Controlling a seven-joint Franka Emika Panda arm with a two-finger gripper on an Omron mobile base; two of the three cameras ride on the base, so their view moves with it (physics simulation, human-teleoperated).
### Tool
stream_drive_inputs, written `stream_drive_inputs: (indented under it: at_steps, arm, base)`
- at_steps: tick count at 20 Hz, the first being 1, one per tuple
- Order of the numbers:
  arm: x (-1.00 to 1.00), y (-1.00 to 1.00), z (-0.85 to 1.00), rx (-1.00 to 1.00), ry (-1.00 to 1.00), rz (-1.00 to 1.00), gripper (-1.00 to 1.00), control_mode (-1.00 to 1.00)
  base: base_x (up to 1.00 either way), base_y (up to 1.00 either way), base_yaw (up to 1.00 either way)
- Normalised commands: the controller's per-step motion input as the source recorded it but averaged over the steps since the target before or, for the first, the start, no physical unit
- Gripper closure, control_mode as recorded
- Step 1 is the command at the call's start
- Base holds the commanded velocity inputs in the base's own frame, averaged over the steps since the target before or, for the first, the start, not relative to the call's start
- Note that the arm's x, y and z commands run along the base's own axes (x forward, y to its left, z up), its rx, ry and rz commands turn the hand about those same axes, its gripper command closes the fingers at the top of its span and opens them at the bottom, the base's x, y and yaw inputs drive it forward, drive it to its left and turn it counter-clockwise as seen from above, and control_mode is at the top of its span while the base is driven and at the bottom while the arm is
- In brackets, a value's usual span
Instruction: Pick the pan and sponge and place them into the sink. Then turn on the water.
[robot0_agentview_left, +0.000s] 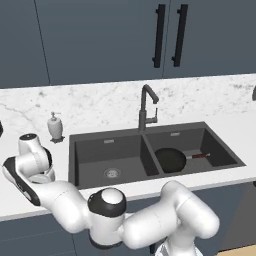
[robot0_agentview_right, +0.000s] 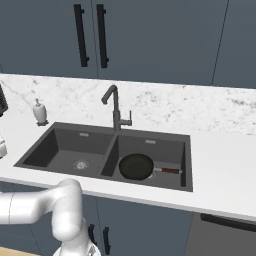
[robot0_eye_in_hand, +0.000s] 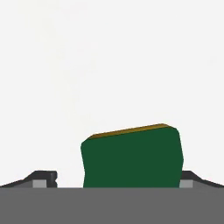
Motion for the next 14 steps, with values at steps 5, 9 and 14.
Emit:
stream_drive_inputs:
  at_steps: [5,9,14]
  arm:
    - [0.0,0.26,-0.9,0.0,-0.02,0.01,1.0,-1.0]
    - [-0.11,0.17,-1.0,0.0,-0.04,0.04,1.0,-1.0]
    - [-0.32,-0.02,-0.86,0.06,-0.13,0.11,1.0,-1.0]
  base:
    - [0.0,0.0,0.0]
    - [0.0,0.0,0.0]
    - [0.0,0.0,0.0]
